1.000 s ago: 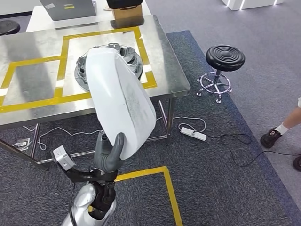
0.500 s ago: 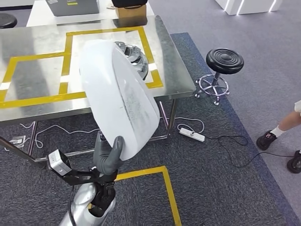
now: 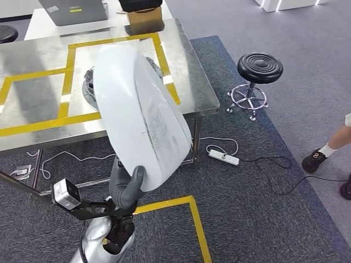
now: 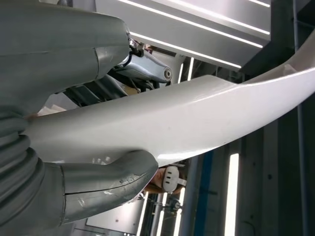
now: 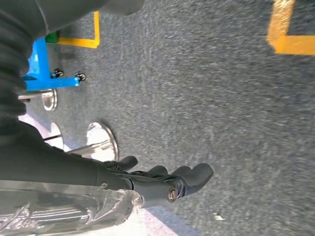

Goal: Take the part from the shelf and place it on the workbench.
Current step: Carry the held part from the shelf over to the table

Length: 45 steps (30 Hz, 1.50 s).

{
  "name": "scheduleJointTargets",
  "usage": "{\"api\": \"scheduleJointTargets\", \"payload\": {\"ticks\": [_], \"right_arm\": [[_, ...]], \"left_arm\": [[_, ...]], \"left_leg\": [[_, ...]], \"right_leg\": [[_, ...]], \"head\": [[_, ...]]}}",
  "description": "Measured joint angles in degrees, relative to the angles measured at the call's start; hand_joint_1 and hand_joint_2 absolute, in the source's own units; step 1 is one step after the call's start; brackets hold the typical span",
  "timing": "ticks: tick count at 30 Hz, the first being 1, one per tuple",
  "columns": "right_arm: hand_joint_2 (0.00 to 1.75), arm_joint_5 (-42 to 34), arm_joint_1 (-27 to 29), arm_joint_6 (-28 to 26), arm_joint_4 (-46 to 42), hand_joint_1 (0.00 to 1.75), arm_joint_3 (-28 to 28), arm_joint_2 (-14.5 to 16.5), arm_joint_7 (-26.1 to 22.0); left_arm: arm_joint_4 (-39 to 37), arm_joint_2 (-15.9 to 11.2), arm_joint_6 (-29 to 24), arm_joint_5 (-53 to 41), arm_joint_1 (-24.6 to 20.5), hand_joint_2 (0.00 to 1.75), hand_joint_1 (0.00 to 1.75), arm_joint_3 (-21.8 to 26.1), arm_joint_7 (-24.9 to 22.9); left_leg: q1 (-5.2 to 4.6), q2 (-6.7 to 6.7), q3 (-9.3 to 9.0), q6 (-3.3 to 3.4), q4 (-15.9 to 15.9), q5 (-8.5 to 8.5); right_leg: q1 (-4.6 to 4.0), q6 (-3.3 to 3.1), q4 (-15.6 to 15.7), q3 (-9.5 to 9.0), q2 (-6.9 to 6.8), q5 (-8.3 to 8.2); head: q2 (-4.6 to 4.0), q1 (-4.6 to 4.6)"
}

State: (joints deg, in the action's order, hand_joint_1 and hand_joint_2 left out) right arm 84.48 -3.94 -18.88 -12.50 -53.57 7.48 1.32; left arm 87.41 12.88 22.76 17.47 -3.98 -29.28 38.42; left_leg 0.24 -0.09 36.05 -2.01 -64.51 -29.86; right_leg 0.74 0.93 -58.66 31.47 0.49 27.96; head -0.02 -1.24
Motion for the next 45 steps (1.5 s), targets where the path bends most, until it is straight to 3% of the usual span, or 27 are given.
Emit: {"api": "scheduleJointTargets", "payload": {"ticks": [2, 3, 4, 6, 7, 8, 13, 14, 15, 17, 18, 19, 20, 22, 23, 24, 27, 29, 32, 33, 34, 35, 37, 38, 40, 43, 45], "right_arm": [[1.75, 0.00, 0.10, -0.01, 0.00, 0.00, -0.01, 0.01, -0.02], [1.75, 0.00, 0.20, -0.01, 0.00, 0.00, -0.01, 0.02, -0.01], [1.75, 0.00, 0.29, -0.01, 0.00, 0.00, -0.02, 0.02, -0.01], [1.75, 0.00, 0.38, -0.01, 0.00, 0.00, -0.03, 0.07, -0.01], [1.75, 0.00, 0.37, 0.00, 0.01, 0.00, -0.02, 0.12, -0.01], [1.75, 0.00, 0.32, -0.01, 0.02, 0.00, -0.02, 0.18, -0.01], [1.75, -0.02, -0.12, -0.13, 0.03, 0.00, -0.01, 0.26, 0.08], [1.75, 0.00, -0.16, -0.17, 0.02, 0.00, -0.01, 0.26, 0.14], [1.75, 0.02, -0.15, -0.20, 0.03, 0.00, -0.01, 0.26, 0.27], [1.75, 0.02, 0.01, -0.23, 0.04, 0.00, -0.01, 0.26, 0.67], [1.75, 0.02, 0.14, -0.24, 0.04, 0.00, -0.02, 0.26, 0.89], [1.75, 0.02, 0.28, -0.26, 0.04, 0.00, -0.03, 0.26, 1.04], [1.75, 0.02, 0.37, -0.28, 0.04, 0.00, -0.04, 0.26, 1.15], [1.75, 0.03, 0.48, -0.32, 0.08, 0.00, -0.05, 0.30, 1.22], [1.75, 0.05, 0.50, -0.37, 0.12, 0.00, -0.04, 0.36, 1.24], [1.75, 0.07, 0.48, -0.41, 0.16, 0.00, -0.04, 0.43, 1.27], [1.75, 0.07, 0.46, -0.62, 0.20, 0.00, -0.07, 0.52, 1.40], [1.75, 0.09, 0.43, -0.76, 0.19, 0.00, -0.10, 0.52, 1.45], [1.75, 0.10, 0.15, -0.89, 0.17, 0.00, -0.11, 0.52, 1.47], [1.75, 0.11, 0.12, -0.91, 0.16, 0.00, -0.11, 0.52, 1.49], [1.75, 0.13, 0.13, -0.94, 0.16, 0.00, -0.12, 0.52, 1.55], [1.75, 0.14, 0.14, -0.96, 0.15, 0.00, -0.13, 0.52, 1.61], [1.75, 0.15, 0.14, -0.97, 0.15, 0.00, -0.14, 0.52, 1.77], [1.75, 0.09, 0.11, -0.96, 0.15, 0.00, -0.14, 0.52, 1.80], [1.75, -0.47, 0.05, -0.67, 0.15, 0.00, -0.15, 0.51, 1.36], [1.75, -2.14, -0.04, 0.35, 0.13, 0.00, -0.32, 0.49, -0.89], [1.75, -2.92, -0.14, 0.67, 0.09, 0.00, -0.54, 0.48, -1.78]], "left_arm": [[-0.01, -0.03, 0.01, 0.01, 0.10, 1.75, 1.64, 0.05, 0.00], [-0.01, -0.04, 0.01, 0.01, 0.17, 1.75, 1.64, 0.07, 0.00], [-0.01, -0.05, 0.01, 0.01, 0.23, 1.75, 1.64, 0.08, 0.00], [-0.01, -0.05, 0.01, 0.01, 0.29, 1.75, 1.64, 0.10, 0.00], [-0.01, -0.08, 0.01, 0.01, 0.30, 1.75, 1.64, 0.11, 0.00], [-0.02, -0.10, 0.01, 0.02, 0.30, 1.75, 1.64, 0.11, -0.01], [-0.03, 0.10, -0.15, 0.46, 0.33, 1.75, 1.64, 0.34, -1.31], [-0.05, 0.14, -0.22, 0.55, 0.33, 1.75, 1.64, 0.45, -1.50], [-0.10, 0.15, -0.27, 0.60, 0.35, 1.75, 1.64, 0.57, -1.71], [-0.29, 0.15, -0.32, 0.82, 0.45, 1.75, 1.64, 0.82, -2.02], [-0.40, 0.15, -0.32, 1.02, 0.57, 1.75, 1.64, 0.96, -2.18], [-0.49, 0.15, -0.32, 1.32, 0.70, 1.75, 1.64, 1.08, -2.28], [-0.54, 0.15, -0.32, 1.67, 0.80, 1.75, 1.64, 1.17, -2.39], [-0.56, 0.16, -0.32, 2.31, 0.88, 1.75, 1.64, 1.27, -2.57], [-0.56, 0.16, -0.33, 2.58, 0.89, 1.75, 1.64, 1.30, -2.70], [-0.56, 0.15, -0.42, 2.83, 0.93, 1.75, 1.64, 1.35, -2.86], [-0.54, 0.17, -1.03, 3.45, 1.00, 1.75, 1.64, 1.50, -3.30], [-0.52, 0.18, -1.32, 3.59, 1.00, 1.75, 1.64, 1.55, -3.40], [-0.51, 0.16, -1.57, 3.69, 1.03, 1.75, 1.64, 1.66, -3.43], [-0.51, 0.15, -1.78, 3.72, 1.05, 1.75, 1.64, 1.71, -3.44], [-0.51, 0.15, -2.01, 3.75, 1.06, 1.75, 1.64, 1.76, -3.48], [-0.51, 0.15, -2.21, 3.75, 1.07, 1.75, 1.64, 1.82, -3.51], [-0.51, 0.16, -2.40, 3.75, 1.07, 1.75, 1.64, 1.90, -3.59], [-0.51, 0.19, -2.42, 3.75, 1.07, 1.75, 1.64, 1.91, -3.61], [-0.51, 0.24, -2.39, 3.74, 1.07, 1.75, 1.64, 1.93, -3.63], [-0.51, 0.30, -2.31, 3.73, 1.08, 1.75, 1.64, 1.97, -3.63], [-0.51, 0.32, -2.23, 3.72, 1.07, 1.75, 1.64, 1.98, -3.60]], "left_leg": [[0.01, 0.00, 5.62, -0.22, -7.81, -1.79], [0.00, 0.00, 7.76, -0.19, -9.84, -1.21], [-0.01, 0.00, 8.79, -0.06, -9.61, 0.78], [-0.08, 0.00, 7.87, 0.42, -3.30, 7.52], [-0.25, -0.01, 6.73, 0.68, 0.07, 9.88], [-0.37, 0.02, 5.65, 1.02, 2.84, 10.95], [-0.26, -0.04, 3.38, 2.89, 5.53, 8.41], [-0.10, -0.01, 2.78, 3.13, 5.91, 8.02], [-0.05, 0.01, 2.23, 3.28, 6.18, 7.65], [-0.06, -0.01, 1.31, 3.44, 6.38, 6.83], [-0.07, -0.09, 0.79, 3.43, 6.39, 6.37], [-0.08, -0.20, 0.19, 3.38, 6.39, 5.92], [-0.06, -0.29, -0.50, 3.27, 6.39, 5.46], [-0.14, -0.41, -1.73, 2.82, 6.36, 4.58], [-0.26, -0.48, -1.98, 2.53, 6.24, 4.26], [-0.37, -0.53, -2.03, 2.22, 6.20, 4.11], [-0.37, -0.54, -1.96, 1.35, 6.31, 3.95], [-0.29, -0.48, -1.26, 0.74, 4.39, 2.64], [-0.22, -0.45, 4.02, 0.21, -5.81, -1.76], [-0.21, -0.45, 5.72, 0.20, -8.65, -2.39], [-0.21, -0.45, 6.51, 0.25, -9.60, -1.87], [-0.20, -0.45, 6.23, 0.37, -8.43, -0.31], [-0.22, -0.42, 3.11, 0.68, -1.51, 4.03], [-0.22, -0.42, 1.42, 0.87, 2.06, 5.22], [-0.28, -0.46, -0.26, 1.26, 5.62, 5.55], [-0.15, -0.58, -0.63, 2.20, 6.14, 5.18], [0.06, -0.54, -0.93, 2.82, 6.34, 5.08]], "right_leg": [[0.01, -0.19, 0.00, -1.20, 0.08, 1.16], [0.02, -0.14, 0.01, -2.01, 0.19, 1.86], [0.03, -0.04, 0.01, -3.00, 0.35, 2.65], [0.12, 0.26, 0.17, -5.19, 0.68, 4.47], [0.06, 0.53, 0.31, -6.12, 0.81, 5.33], [0.02, 0.86, 0.50, -6.82, 0.94, 5.98], [-0.09, 2.49, 2.28, -9.15, 0.60, 7.47], [-0.14, 2.62, 0.27, -8.23, 0.38, 8.46], [-0.17, 2.63, -3.41, -6.02, 0.16, 9.86], [-0.22, 2.56, -12.19, -0.11, 0.07, 12.37], [-0.24, 2.58, -14.98, 2.39, 0.07, 12.24], [-0.22, 2.65, -15.55, 3.95, 0.07, 10.65], [-0.17, 2.76, -13.87, 4.56, 0.05, 7.74], [0.01, 3.06, -7.09, 3.97, -0.11, 0.94], [0.07, 3.05, -3.94, 3.31, -0.18, -0.99], [0.06, 2.85, -2.08, 2.92, -0.20, -1.79], [-0.09, 1.64, -0.95, 2.52, 0.04, -1.29], [0.04, 0.90, -0.71, 2.13, 0.08, -1.23], [0.07, 0.27, -0.60, 1.67, 0.02, -1.00], [0.05, 0.18, -0.60, 1.53, 0.01, -0.90], [0.05, 0.16, -0.60, 1.35, 0.03, -0.78], [0.05, 0.19, -0.60, 1.11, 0.08, -0.64], [0.06, 0.52, -0.60, 0.54, 0.24, -0.26], [-0.05, 0.81, -0.68, 0.40, 0.33, -0.02], [-0.26, 1.43, -0.52, 0.38, 0.36, 0.27], [-0.29, 2.39, -0.32, 0.31, 0.21, 0.70], [-0.25, 2.92, -3.83, 1.87, 0.06, 2.75]], "head": [[0.00, 0.09], [0.00, 0.11], [0.00, 0.10], [0.00, 0.11], [-0.01, 0.10], [-0.01, 0.18], [0.01, -0.10], [0.01, -0.24], [0.00, -0.40], [0.00, -0.51], [0.00, -0.54], [0.00, -0.56], [0.00, -0.56], [0.00, -0.60], [0.00, -0.58], [0.00, -0.52], [0.00, -0.17], [0.00, 0.09], [0.00, 0.44], [0.00, 0.43], [0.00, 0.43], [0.00, 0.45], [0.00, 0.46], [0.00, 0.51], [0.00, 0.55], [0.00, 0.51], [0.00, 0.32]]}}
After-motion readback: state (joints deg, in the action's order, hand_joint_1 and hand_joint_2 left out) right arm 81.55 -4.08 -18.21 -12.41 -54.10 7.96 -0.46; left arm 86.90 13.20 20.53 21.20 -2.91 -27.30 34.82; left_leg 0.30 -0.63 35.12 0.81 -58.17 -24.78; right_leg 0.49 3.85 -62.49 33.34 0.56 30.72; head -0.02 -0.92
